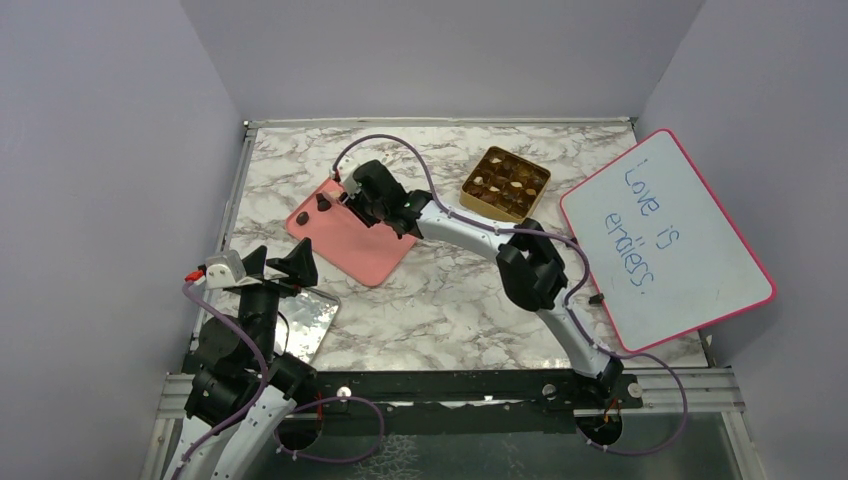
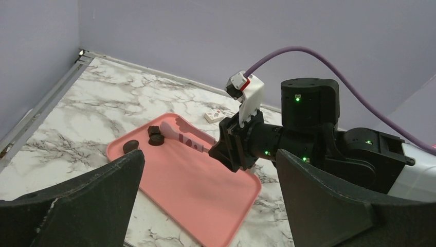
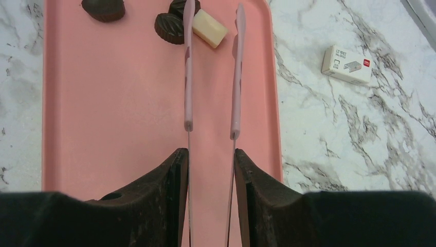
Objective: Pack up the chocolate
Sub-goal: Pick up the fake chocolate from the plate, then place the fake chocolate in the packing box.
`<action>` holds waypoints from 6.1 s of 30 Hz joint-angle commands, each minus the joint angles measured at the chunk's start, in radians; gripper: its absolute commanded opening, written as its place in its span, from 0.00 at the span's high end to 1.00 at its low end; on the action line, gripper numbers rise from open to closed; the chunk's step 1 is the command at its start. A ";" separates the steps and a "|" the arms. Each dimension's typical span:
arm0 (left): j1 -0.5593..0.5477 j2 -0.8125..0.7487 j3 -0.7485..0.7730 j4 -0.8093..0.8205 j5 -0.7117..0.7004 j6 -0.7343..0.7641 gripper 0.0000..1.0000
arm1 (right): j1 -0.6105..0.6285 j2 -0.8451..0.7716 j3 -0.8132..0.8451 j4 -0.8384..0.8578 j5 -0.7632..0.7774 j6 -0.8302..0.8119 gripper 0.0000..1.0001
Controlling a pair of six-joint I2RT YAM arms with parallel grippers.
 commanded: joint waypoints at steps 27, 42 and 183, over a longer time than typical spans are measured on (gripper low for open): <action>0.004 0.007 0.021 0.021 -0.019 -0.002 0.01 | -0.008 0.128 0.207 -0.211 0.017 0.060 0.61; 0.004 0.002 0.016 0.020 -0.011 0.002 0.01 | -0.008 0.023 0.083 -0.161 -0.019 0.055 0.80; 0.004 0.137 0.003 0.040 0.102 0.004 0.01 | -0.324 -1.103 -0.968 -0.385 -0.087 0.442 0.63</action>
